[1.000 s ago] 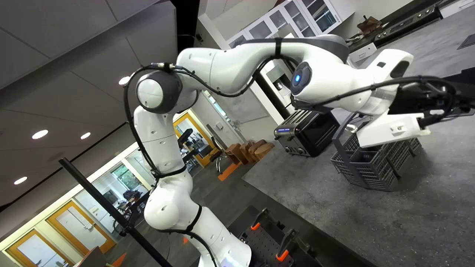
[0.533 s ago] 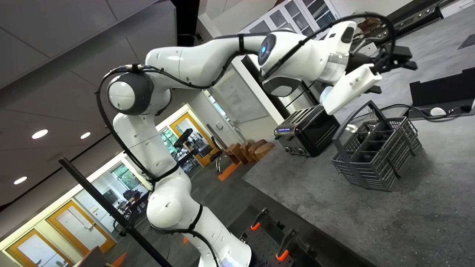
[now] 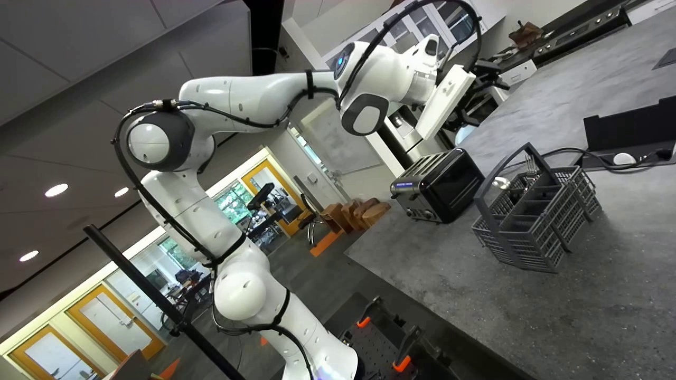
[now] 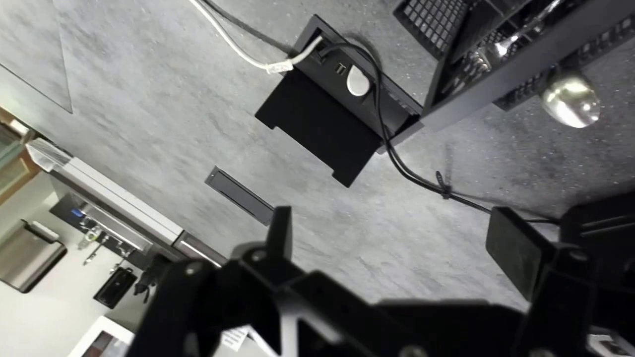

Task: Take out one fork from the cutlery box and put it on the right side of the counter, take out another fork from the box and place it on the left side of the counter then take out a spoon from the box and place it in between the two forks

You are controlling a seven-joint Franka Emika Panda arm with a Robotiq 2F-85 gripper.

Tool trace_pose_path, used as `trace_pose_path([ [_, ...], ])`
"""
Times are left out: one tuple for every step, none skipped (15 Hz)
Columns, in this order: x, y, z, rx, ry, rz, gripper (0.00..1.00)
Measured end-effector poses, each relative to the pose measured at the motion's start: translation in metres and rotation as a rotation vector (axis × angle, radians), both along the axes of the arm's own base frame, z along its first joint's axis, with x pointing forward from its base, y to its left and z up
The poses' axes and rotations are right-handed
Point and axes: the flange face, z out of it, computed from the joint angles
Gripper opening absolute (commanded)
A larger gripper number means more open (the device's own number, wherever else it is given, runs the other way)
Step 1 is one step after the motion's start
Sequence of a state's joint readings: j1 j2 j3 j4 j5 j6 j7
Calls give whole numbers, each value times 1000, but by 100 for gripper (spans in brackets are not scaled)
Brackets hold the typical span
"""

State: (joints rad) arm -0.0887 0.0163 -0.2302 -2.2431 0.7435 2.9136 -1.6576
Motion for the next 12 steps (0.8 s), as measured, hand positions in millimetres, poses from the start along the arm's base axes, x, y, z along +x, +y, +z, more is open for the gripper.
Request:
trace_pose_path([
  [1, 14, 0, -22, 20, 36, 100],
  [3, 27, -2, -44, 41, 70, 100],
  [4, 40, -3, -68, 61, 101, 100],
  [4, 51, -6, -94, 84, 131, 100],
  [5, 62, -9, -121, 106, 157, 100],
  [6, 72, -11, -150, 127, 181, 100],
  [6, 83, -14, -180, 148, 204, 100],
  [7, 91, -18, -211, 167, 225, 100],
  [6, 98, -21, -244, 185, 245, 100],
  [6, 105, -25, -277, 202, 264, 100],
  [5, 111, -28, -312, 219, 282, 100],
  [5, 117, -31, -348, 240, 301, 100],
])
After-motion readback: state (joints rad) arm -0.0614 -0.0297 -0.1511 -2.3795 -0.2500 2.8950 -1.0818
